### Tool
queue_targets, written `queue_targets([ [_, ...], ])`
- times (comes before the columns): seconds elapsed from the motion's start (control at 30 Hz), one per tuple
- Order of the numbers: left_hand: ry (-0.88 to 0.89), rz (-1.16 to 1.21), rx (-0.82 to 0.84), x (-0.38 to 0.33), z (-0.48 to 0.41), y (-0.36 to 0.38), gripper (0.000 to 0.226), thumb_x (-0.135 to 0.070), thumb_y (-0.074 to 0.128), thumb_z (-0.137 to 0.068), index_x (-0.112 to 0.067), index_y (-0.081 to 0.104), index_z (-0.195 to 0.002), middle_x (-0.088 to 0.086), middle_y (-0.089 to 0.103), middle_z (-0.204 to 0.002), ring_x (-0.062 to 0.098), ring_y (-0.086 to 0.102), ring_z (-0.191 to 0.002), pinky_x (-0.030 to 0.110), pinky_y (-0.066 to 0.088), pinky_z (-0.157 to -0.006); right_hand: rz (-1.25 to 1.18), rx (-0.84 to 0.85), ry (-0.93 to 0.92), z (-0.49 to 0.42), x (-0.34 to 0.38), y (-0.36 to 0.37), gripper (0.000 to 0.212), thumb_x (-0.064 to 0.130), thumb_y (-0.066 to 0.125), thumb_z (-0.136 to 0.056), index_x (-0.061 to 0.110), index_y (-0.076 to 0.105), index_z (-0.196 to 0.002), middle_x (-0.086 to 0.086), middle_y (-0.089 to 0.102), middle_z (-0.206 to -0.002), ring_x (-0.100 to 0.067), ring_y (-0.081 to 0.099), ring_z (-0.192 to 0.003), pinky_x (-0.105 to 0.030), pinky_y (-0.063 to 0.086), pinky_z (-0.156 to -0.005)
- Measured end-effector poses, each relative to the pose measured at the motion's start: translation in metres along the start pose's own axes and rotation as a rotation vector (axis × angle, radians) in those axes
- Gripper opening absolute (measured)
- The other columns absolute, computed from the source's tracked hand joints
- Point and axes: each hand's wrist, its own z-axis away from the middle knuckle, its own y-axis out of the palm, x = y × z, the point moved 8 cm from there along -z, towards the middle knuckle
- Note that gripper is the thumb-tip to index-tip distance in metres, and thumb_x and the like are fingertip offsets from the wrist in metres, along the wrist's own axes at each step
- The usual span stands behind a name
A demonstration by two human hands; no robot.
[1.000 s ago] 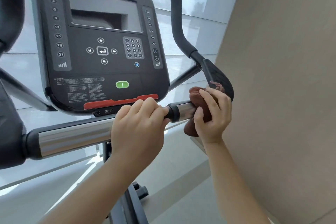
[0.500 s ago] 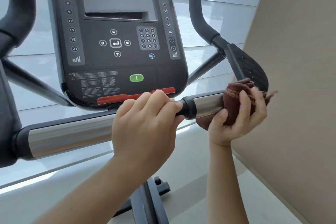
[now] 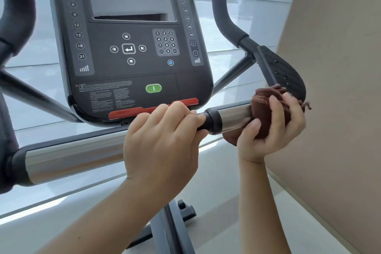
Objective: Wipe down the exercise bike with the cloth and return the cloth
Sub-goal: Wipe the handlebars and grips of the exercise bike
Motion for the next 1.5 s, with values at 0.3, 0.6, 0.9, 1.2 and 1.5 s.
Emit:
queue_targets([
  [0.3, -0.032, 0.048, -0.016, 0.003, 0.0, -0.001, 0.01, -0.022, 0.061, -0.082, -0.016, 0.067, -0.076, -0.001, 0.061, -0.069, 0.022, 0.054, -0.059, 0.029, 0.028, -0.056, -0.021, 0.274, -0.083, 0.007, 0.056, 0.012, 0.029, 0.032, 0.047, -0.085, 0.016, 0.06, -0.104, -0.01, 0.057, -0.11, -0.03, 0.055, -0.098, -0.047, 0.048, -0.084],
  [0.6, -0.128, 0.192, 0.084, 0.006, 0.001, -0.001, 0.006, -0.017, 0.07, -0.075, -0.015, 0.066, -0.072, -0.002, 0.06, -0.067, 0.019, 0.052, -0.059, 0.026, 0.031, -0.058, 0.099, 0.547, -0.079, -0.021, 0.054, 0.011, 0.027, 0.021, 0.055, -0.083, 0.008, 0.068, -0.102, -0.018, 0.065, -0.102, -0.035, 0.058, -0.088, -0.045, 0.05, -0.078],
  [0.9, -0.27, 0.707, 0.16, 0.003, 0.048, -0.03, 0.015, -0.003, 0.066, -0.072, -0.011, 0.066, -0.084, 0.0, 0.064, -0.093, 0.019, 0.059, -0.089, 0.033, 0.043, -0.088, 0.193, 0.809, -0.01, -0.035, 0.089, 0.007, 0.031, 0.021, 0.057, -0.081, 0.011, 0.067, -0.108, -0.014, 0.064, -0.101, -0.031, 0.056, -0.092, -0.036, 0.053, -0.08],
  [1.2, -0.154, 0.735, 0.162, 0.041, 0.059, -0.068, 0.021, 0.003, 0.067, -0.072, -0.005, 0.066, -0.091, 0.009, 0.065, -0.098, 0.026, 0.059, -0.094, 0.03, 0.04, -0.083, 0.308, 0.928, 0.092, -0.041, 0.139, -0.005, 0.031, 0.013, 0.065, -0.08, 0.01, 0.066, -0.111, -0.013, 0.064, -0.099, -0.026, 0.056, -0.088, -0.03, 0.051, -0.079],
  [1.5, 0.097, 0.841, 0.235, 0.005, 0.093, -0.088, 0.028, -0.021, 0.045, -0.081, -0.008, 0.064, -0.097, 0.008, 0.064, -0.105, 0.025, 0.056, -0.096, 0.032, 0.04, -0.084, 0.515, 0.874, 0.199, -0.053, 0.183, -0.108, 0.03, 0.019, 0.055, -0.08, 0.018, 0.066, -0.108, -0.003, 0.061, -0.098, -0.025, 0.057, -0.09, -0.026, 0.048, -0.079],
])
